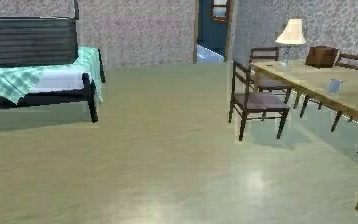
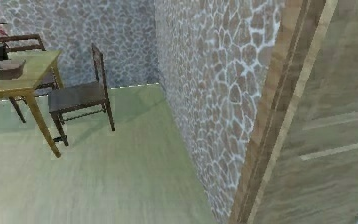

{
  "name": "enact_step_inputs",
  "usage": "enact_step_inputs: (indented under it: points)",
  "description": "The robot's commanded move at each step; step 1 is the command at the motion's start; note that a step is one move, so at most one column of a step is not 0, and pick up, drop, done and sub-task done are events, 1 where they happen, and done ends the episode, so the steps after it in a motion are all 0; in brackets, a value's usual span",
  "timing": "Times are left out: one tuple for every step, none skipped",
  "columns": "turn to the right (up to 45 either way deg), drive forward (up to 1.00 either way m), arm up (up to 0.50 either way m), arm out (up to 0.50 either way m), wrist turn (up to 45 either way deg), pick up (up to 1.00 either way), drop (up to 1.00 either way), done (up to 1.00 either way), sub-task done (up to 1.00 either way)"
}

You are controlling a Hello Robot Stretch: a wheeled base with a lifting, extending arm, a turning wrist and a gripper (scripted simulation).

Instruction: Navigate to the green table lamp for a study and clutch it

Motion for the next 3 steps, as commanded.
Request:
enact_step_inputs:
  points:
    - [0.0,1.0,0.0,0.0,0.0,0.0,0.0,0.0,0.0]
    - [0.0,1.0,0.0,0.0,0.0,0.0,0.0,0.0,0.0]
    - [-3.0,0.0,0.0,0.0,0.0,0.0,0.0,0.0,0.0]
